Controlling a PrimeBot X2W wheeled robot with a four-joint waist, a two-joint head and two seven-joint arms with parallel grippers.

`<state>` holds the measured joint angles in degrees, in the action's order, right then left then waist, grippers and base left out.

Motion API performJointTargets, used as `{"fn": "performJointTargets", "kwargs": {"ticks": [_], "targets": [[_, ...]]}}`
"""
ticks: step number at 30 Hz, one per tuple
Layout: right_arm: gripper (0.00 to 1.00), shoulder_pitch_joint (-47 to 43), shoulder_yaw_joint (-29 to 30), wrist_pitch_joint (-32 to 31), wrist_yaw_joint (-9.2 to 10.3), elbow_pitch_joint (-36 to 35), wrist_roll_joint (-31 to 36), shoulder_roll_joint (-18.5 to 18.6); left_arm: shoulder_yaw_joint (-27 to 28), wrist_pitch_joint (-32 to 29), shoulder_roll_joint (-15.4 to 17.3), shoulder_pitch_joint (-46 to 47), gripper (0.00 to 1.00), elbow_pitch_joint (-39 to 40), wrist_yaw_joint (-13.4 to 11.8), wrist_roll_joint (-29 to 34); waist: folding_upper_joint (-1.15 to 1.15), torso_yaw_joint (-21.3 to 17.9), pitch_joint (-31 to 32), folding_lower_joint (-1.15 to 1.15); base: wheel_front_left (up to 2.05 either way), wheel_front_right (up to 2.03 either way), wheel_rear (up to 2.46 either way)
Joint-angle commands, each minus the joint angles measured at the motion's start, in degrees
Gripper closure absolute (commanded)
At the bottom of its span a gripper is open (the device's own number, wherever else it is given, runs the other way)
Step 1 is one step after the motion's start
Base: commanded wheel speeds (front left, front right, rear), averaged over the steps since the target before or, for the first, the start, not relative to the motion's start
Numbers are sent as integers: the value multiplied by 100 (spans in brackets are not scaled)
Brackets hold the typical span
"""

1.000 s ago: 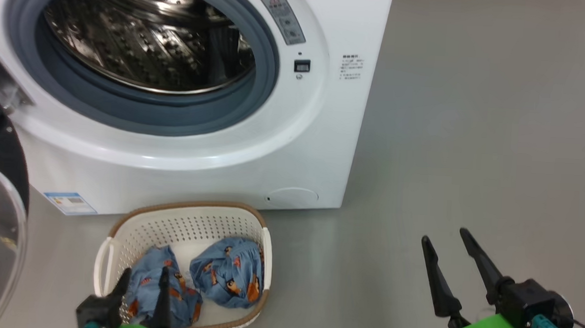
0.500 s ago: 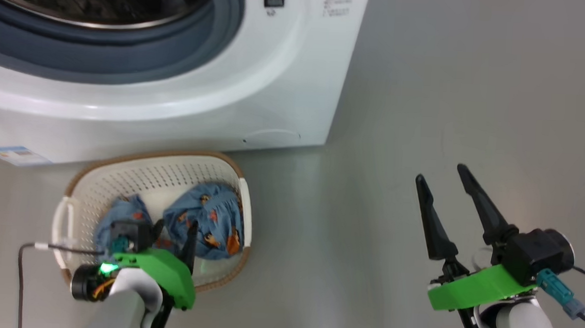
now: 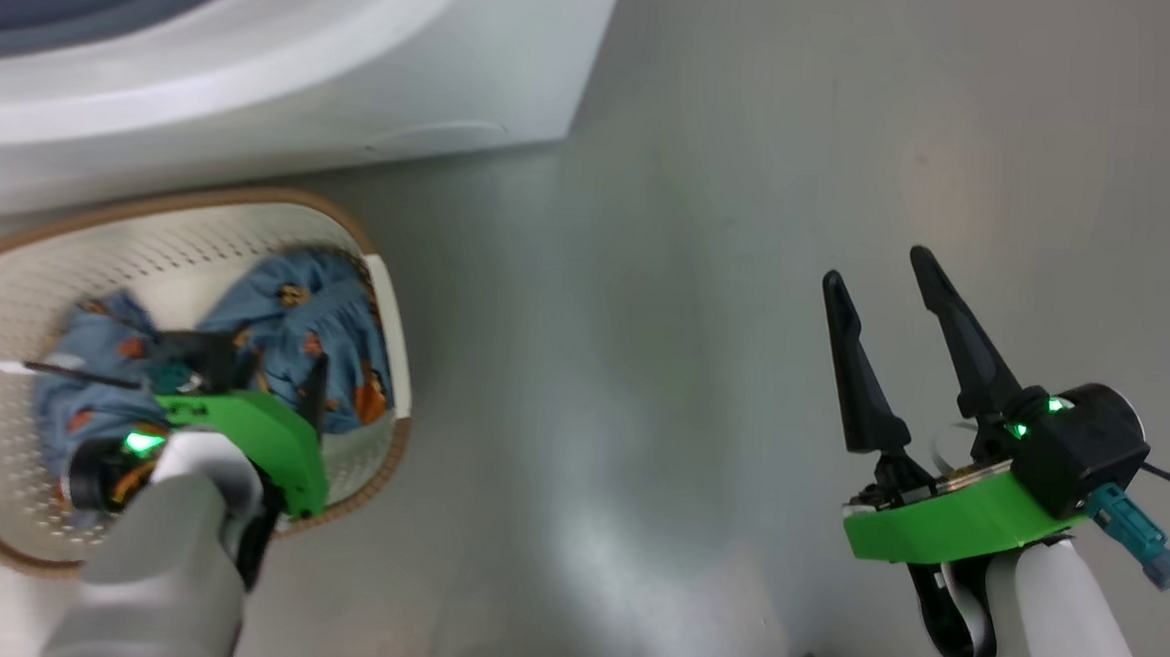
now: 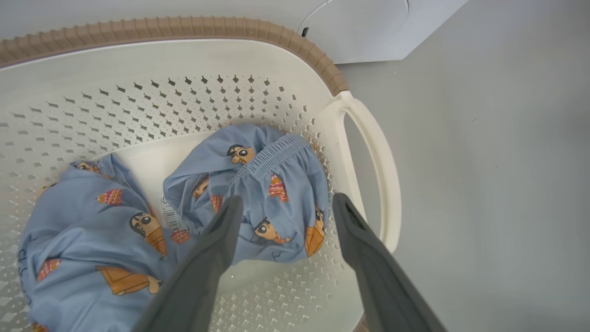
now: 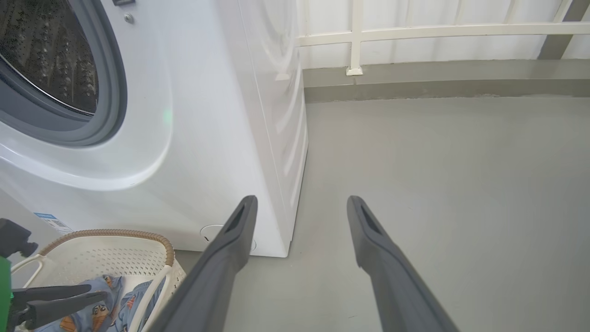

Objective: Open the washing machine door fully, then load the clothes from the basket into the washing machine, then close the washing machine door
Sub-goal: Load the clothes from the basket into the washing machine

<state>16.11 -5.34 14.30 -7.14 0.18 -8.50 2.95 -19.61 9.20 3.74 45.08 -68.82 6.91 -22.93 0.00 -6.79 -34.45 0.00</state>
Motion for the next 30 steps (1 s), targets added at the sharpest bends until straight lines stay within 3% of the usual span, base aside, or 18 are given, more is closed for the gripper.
{"fn": "performJointTargets", "kwargs": {"ticks": [1,8,15,23,24,26,27,30], "targets": [[0,50,-179,65,-35,-155,-110,-7,125,13,278,103,0,-44,46,-53,0,-619,-768,0,0,0,0],[0,235,-292,69,-35,-351,-423,-7,249,-43,766,622,0,-282,54,-256,0,-1012,-1409,0,0,0,0],[0,347,-336,69,-35,-453,-523,-7,314,-248,1002,937,0,-380,50,-380,0,-1113,-1796,0,0,0,0],[0,512,-464,69,-35,-485,-615,-7,440,-503,1266,1174,0,-464,-366,-507,0,-1168,-2085,0,0,0,0],[0,522,-471,69,-35,-482,-620,-7,449,-526,1286,1180,12,-470,-424,-517,0,-1171,-2098,0,0,0,0],[0,539,-471,69,-35,-477,-628,-7,465,-531,1308,1192,89,-478,-519,-538,0,-1165,-2109,0,0,0,0],[0,546,-468,70,-35,-476,-635,-7,462,-526,1307,1196,100,-481,-546,-542,0,-1157,-2109,0,0,0,0],[0,567,-446,70,-35,-465,-626,-7,467,-510,1278,1191,100,-488,-603,-572,0,-1117,-2087,0,0,0,0]]}}
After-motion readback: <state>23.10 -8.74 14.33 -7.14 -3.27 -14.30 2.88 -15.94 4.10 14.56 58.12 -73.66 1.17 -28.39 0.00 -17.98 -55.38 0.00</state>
